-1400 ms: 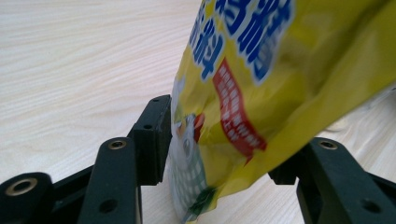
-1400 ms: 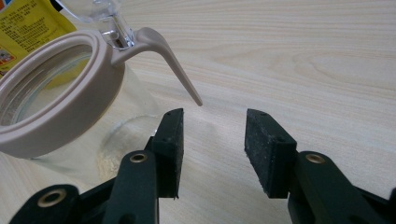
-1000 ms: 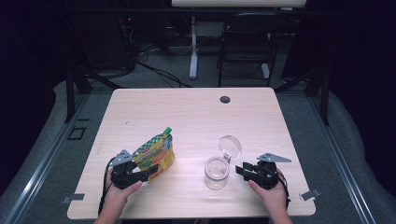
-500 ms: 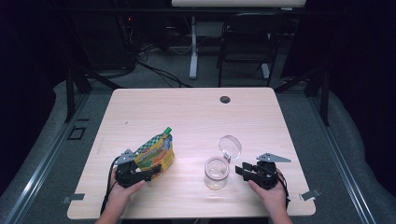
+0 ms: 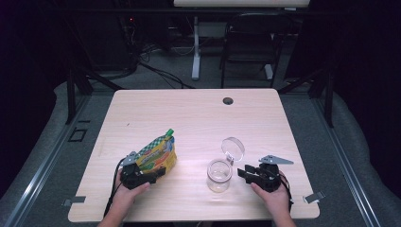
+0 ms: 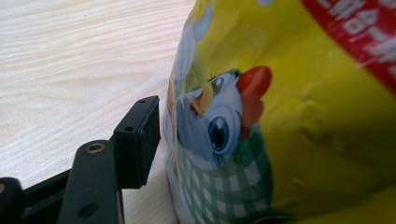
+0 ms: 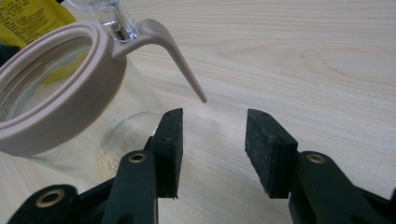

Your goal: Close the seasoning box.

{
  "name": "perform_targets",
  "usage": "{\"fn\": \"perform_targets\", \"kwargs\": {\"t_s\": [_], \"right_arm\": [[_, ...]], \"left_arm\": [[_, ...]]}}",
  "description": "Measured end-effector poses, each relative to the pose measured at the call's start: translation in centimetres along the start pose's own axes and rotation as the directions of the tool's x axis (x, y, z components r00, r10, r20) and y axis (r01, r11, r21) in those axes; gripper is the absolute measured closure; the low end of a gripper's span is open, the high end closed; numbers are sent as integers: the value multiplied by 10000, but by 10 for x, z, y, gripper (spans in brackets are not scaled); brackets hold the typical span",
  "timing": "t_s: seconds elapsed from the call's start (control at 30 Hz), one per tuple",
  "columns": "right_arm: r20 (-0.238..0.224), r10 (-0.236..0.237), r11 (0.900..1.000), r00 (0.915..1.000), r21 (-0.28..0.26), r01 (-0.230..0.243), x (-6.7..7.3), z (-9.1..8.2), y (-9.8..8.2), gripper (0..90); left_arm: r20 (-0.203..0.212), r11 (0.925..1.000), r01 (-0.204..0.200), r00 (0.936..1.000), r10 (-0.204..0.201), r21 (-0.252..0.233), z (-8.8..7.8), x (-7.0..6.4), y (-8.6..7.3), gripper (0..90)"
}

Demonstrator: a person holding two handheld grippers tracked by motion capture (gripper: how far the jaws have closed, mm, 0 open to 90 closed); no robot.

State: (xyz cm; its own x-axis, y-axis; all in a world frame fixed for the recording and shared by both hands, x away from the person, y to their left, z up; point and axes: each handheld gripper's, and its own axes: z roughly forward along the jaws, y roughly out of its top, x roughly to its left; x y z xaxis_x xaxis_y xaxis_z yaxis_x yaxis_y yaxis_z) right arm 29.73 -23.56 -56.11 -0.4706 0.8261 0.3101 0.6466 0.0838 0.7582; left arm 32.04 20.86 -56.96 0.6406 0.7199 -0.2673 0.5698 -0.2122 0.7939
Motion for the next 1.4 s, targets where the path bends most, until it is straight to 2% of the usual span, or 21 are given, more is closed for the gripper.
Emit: {"fn": "perform_targets", "kwargs": {"t_s": [0.33, 0.43, 1.23, 1.4], "right_arm": [[5, 17, 10000, 10000, 16, -17, -1, 0, 0, 565], [18, 14, 10000, 10000, 20, -14, 0, 0, -1, 563], [76, -32, 10000, 10000, -4, 32, -1, -1, -1, 558], [84, -42, 10000, 10000, -14, 42, -1, -1, -1, 557]], "left_arm": [[-196, 10000, -49, 9998, 48, -48, 6, -2, -3, 364], [-199, 10000, -28, 9998, 29, 59, 8, -1, -5, 364], [-197, 9998, 172, 9997, -172, -31, 15, 2, -7, 331], [-132, 9995, 323, 9994, -323, -25, 17, 3, -7, 318]]}}
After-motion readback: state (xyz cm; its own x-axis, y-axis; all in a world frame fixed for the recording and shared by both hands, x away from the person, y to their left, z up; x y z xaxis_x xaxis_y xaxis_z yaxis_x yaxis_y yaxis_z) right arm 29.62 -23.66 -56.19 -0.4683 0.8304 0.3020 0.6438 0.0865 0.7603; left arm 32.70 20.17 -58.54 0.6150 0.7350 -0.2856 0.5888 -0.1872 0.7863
